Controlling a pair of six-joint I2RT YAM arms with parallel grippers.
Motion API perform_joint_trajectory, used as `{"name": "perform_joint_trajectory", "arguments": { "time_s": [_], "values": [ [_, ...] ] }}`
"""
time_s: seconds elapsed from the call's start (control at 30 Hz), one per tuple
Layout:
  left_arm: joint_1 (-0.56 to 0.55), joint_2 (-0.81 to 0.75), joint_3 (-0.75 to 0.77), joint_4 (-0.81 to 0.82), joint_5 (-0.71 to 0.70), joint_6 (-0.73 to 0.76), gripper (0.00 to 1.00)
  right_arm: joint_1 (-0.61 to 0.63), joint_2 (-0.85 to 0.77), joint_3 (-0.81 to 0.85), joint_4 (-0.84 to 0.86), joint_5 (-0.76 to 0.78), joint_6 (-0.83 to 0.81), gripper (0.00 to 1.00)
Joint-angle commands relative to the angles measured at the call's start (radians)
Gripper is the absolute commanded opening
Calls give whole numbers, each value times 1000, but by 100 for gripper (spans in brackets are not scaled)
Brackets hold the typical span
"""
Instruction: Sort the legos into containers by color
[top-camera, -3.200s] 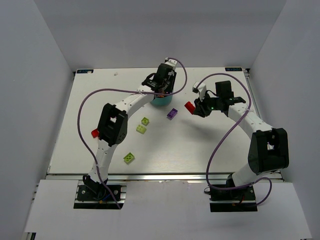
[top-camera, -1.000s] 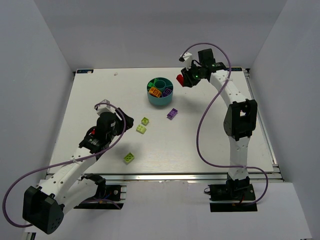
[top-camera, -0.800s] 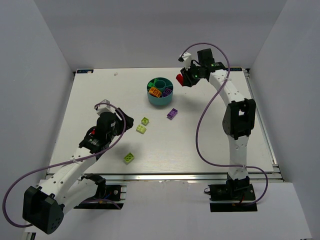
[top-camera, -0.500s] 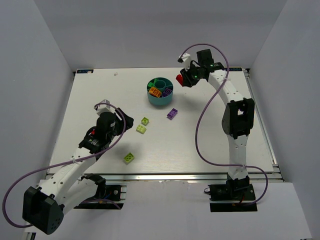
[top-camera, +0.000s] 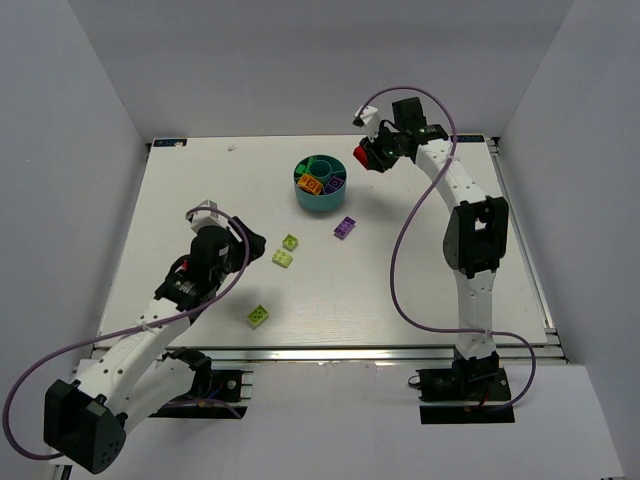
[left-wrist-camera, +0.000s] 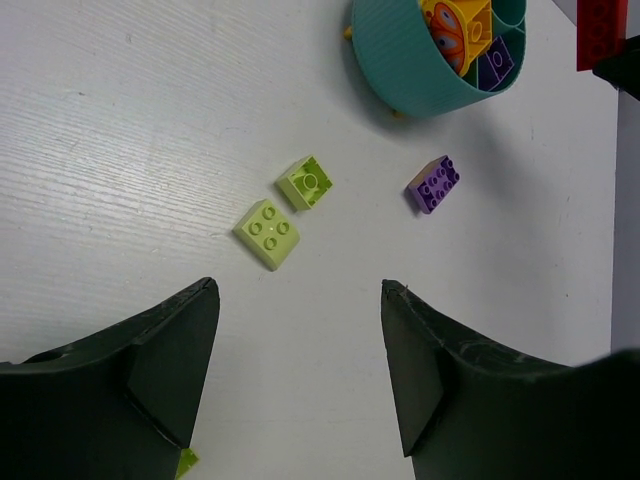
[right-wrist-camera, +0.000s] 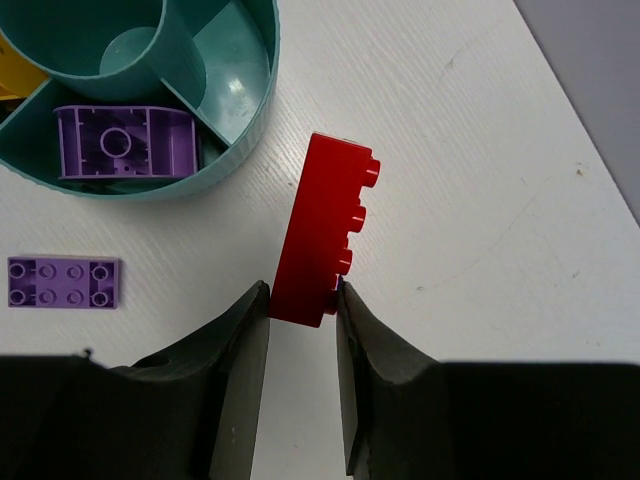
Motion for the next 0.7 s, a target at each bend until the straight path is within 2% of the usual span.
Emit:
{"name": "perform_joint_trajectory", "arguments": {
  "time_s": [0.0, 0.4, 0.67],
  "values": [
    [3, -44, -8, -13, -25, 6, 75, 15, 0, 49, 37, 37, -58, 0],
    [3, -95, -51, -39, -39, -14, 76, 47, 25, 78, 101, -2, -26, 0],
    [3, -80, -39, -50, -33, -22, 76, 63, 48, 56, 287, -89, 206, 0]
  ]
}}
